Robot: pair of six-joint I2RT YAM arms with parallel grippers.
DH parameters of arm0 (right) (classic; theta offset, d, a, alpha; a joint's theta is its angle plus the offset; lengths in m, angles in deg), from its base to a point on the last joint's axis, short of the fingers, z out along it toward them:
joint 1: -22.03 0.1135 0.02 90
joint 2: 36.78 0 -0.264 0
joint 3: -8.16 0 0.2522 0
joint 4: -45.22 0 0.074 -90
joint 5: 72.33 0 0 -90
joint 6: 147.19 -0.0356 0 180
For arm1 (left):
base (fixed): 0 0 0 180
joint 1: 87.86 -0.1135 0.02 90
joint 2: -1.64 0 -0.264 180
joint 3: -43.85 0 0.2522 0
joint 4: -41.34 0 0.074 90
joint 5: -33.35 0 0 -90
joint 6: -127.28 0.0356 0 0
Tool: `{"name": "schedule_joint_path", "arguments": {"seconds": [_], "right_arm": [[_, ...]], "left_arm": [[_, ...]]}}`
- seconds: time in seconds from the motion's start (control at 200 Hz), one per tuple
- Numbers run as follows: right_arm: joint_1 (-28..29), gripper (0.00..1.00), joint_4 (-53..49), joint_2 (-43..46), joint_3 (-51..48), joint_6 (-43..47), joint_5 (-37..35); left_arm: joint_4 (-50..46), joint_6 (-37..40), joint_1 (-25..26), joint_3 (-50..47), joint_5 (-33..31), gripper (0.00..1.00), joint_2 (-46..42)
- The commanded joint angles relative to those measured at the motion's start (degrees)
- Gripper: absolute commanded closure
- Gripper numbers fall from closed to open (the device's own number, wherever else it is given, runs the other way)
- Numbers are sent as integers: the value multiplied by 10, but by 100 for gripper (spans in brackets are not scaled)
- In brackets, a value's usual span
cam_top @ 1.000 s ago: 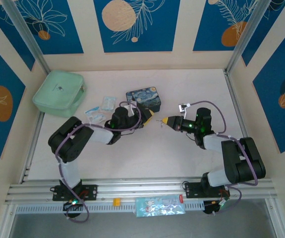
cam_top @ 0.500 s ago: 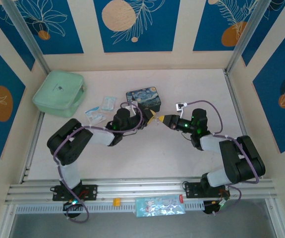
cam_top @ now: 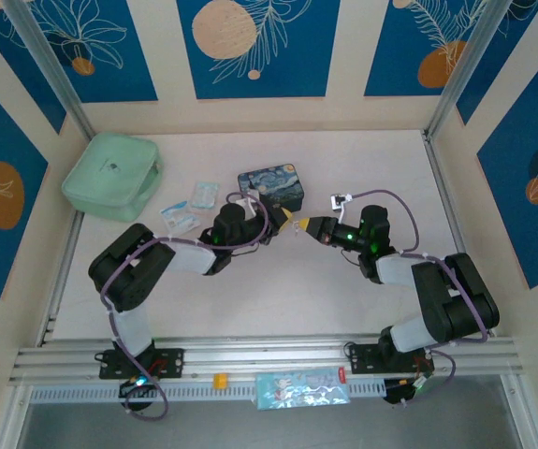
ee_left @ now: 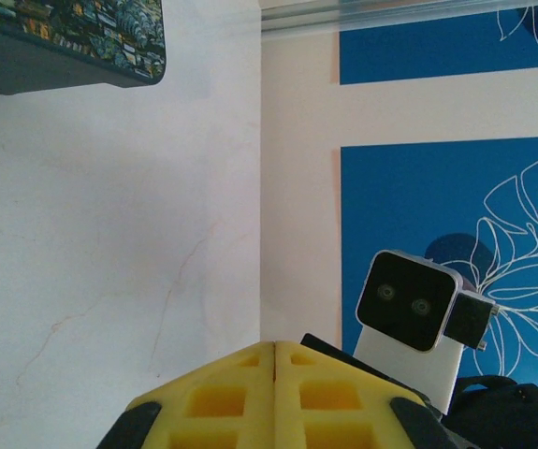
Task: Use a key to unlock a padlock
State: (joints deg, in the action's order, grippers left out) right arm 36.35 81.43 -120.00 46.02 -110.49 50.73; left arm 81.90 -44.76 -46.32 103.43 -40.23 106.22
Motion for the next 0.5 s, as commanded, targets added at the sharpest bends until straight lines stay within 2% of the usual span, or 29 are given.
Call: {"name": "schedule_joint_path", "arguments": {"seconds": [0.0,0.08,0.16,0.325,0.495], "right_arm": [[8,91,-28,11,18,22,8],[-1,68,-63,27,24,39,23],[-26,58,-86,46,28,49,57],[-54,55,-137,57,63,67,147],[-56,56,-135,57,79,64,181]], "left_arm": [[9,15,5,23,11,100,-5],[3,46,-3,34,33,100,-8],[-42,107,-16,52,78,100,-21],[-216,276,-32,105,152,100,-63],[-276,344,-45,130,210,100,-79]]}}
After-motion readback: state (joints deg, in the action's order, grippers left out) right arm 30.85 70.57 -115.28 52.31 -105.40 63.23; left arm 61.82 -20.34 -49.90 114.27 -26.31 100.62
